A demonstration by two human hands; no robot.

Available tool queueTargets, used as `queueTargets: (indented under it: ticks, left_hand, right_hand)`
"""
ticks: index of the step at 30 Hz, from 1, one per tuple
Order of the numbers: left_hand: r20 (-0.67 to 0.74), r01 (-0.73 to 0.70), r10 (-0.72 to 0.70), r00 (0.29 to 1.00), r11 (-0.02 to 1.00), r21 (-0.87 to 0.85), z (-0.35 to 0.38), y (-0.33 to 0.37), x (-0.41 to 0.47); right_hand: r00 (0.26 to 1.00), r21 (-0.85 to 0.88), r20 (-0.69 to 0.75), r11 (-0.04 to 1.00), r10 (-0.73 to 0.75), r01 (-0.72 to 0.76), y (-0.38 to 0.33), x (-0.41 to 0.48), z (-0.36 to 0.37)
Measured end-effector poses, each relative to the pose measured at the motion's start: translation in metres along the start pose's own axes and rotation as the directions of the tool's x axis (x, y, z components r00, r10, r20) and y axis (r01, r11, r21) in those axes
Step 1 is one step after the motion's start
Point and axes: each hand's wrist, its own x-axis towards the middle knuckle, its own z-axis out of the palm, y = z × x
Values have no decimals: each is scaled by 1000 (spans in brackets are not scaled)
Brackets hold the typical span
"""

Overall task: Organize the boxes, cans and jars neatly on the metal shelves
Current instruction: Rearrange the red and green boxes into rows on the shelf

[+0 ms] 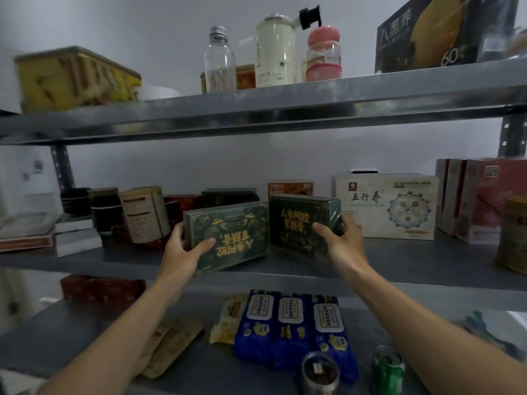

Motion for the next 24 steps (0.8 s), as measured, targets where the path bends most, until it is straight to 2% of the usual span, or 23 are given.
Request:
queueTargets:
  ticks: [5,13,17,24]
  left_hand:
    - [-27,85,-86,996,996,-36,-33,-18,5]
    - [126,33,-40,991,998,54,-55,-33,44]
    - [208,8,-21,978,998,64,-54,-41,64]
    - [286,-33,5,958,995,94,-41,-46,77]
  right_hand:
    - [999,52,38,998,39,-41,5,-10,19]
    - [992,109,-2,986,130,-129,3,-17,48]
    - [982,131,-87,979,167,-155,4,-19,54]
    - [953,111,-278,989,124,-96,-7,-22,49]
